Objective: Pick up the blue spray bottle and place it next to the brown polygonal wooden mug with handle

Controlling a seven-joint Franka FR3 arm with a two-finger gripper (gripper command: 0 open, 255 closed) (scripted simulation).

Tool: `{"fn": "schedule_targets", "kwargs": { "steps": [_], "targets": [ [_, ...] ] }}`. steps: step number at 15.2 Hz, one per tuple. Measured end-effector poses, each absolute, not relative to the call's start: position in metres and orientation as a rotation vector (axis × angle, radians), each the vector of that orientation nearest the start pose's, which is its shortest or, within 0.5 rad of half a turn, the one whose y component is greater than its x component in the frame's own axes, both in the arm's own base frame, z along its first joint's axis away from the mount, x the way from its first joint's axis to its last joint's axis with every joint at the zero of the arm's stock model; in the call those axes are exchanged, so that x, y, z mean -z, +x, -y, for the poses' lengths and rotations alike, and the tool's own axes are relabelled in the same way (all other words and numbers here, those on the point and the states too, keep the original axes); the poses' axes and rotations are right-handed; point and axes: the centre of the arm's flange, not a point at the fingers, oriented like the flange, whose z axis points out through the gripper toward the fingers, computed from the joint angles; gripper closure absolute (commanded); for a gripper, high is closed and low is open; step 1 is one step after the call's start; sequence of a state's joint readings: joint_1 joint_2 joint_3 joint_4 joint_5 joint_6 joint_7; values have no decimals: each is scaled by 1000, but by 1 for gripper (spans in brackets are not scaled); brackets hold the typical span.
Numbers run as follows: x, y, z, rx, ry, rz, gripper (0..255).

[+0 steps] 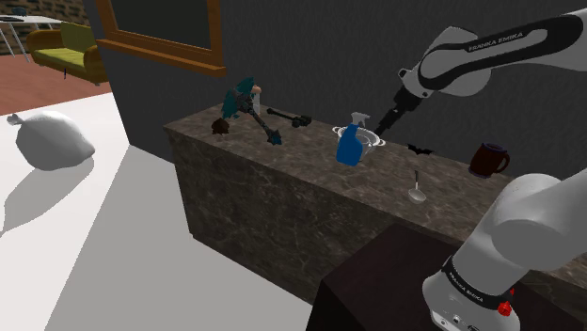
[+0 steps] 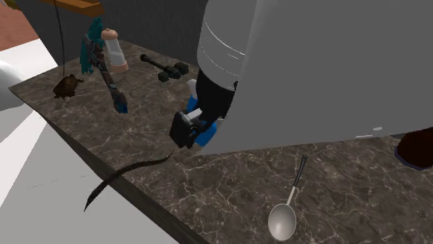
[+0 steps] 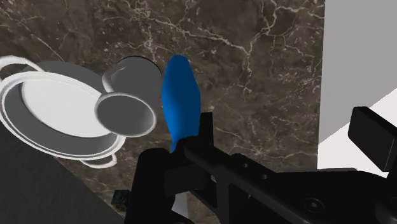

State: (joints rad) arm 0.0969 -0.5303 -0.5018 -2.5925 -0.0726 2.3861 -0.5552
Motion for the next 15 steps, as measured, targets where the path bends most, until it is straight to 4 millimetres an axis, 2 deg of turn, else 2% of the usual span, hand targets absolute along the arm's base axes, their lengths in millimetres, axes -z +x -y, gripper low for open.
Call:
{"fn": "schedule_targets", "kwargs": {
  "steps": [7, 11, 15],
  "targets": [
    [-378, 427, 220, 616, -2956, 506, 0],
    [-346, 461, 250, 657, -2916, 603, 0],
    [-326, 475, 254, 702, -2895, 634, 0]
  ]
}}
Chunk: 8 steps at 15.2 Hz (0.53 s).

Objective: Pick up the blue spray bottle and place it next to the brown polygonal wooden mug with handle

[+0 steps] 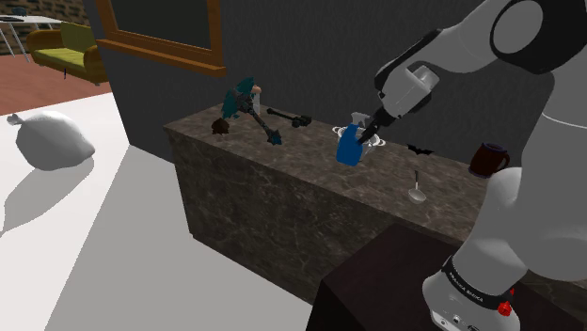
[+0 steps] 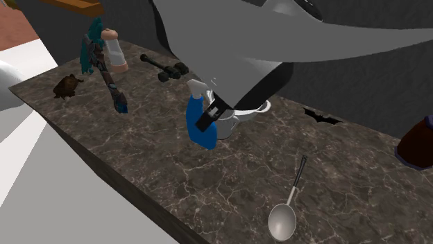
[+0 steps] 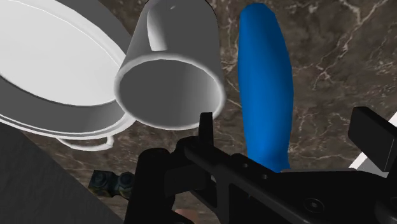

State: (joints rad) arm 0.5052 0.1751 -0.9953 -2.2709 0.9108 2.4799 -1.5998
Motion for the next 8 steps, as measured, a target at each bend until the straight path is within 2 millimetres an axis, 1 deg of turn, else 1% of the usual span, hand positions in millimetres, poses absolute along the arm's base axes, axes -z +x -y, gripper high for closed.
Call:
{"fn": "schedule_targets", "kwargs": {
  "steps": [4, 6, 8],
  "targets": [
    [-306, 486, 250, 706, -2893, 637, 0],
    [-301, 487, 248, 706, -2893, 637, 0],
    [-300, 487, 248, 707, -2893, 636, 0]
  ]
}}
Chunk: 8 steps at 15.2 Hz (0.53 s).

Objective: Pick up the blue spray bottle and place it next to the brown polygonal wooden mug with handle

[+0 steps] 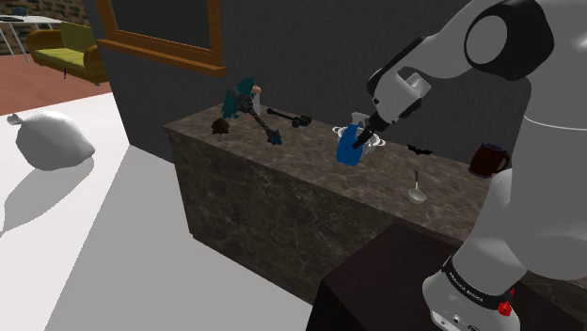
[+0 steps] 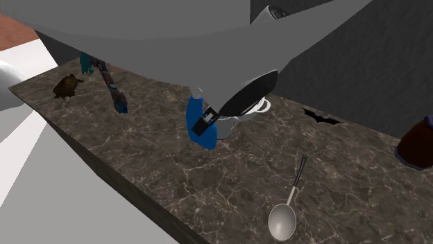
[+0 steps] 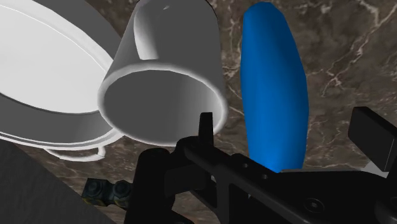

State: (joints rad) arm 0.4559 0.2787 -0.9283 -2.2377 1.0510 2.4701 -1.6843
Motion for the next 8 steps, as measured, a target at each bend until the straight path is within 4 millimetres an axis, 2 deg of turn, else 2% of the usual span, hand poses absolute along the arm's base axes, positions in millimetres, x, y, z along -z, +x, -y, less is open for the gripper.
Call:
{"fn": "schedule_targets", "kwargs": {
  "steps": [3, 4, 8],
  "targets": [
    [-300, 488, 248, 707, -2893, 636, 0],
    [-300, 488, 248, 707, -2893, 636, 255],
    [-301, 488, 248, 712, -2893, 636, 255]
  ]
}}
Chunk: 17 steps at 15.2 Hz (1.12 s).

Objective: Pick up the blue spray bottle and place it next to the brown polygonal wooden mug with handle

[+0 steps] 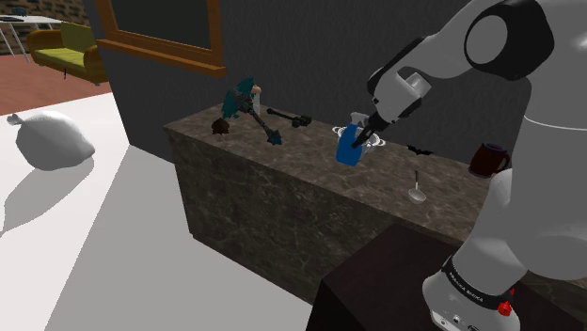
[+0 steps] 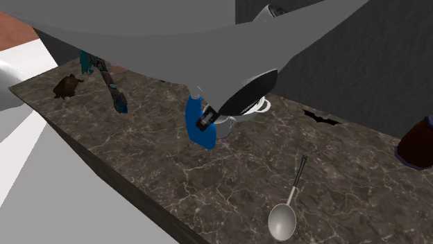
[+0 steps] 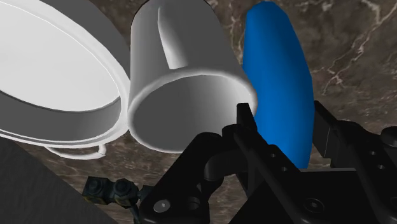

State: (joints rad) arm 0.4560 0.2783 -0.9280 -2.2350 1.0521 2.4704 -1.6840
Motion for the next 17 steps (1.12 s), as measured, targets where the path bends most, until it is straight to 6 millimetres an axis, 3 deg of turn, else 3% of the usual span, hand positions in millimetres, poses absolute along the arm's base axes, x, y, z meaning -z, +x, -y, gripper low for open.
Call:
{"fn": "schedule_targets", "kwargs": {
  "steps": [7, 17],
  "targets": [
    [-303, 488, 248, 709, -2893, 636, 255],
    [-353, 488, 248, 708, -2892, 636, 255]
  ]
}}
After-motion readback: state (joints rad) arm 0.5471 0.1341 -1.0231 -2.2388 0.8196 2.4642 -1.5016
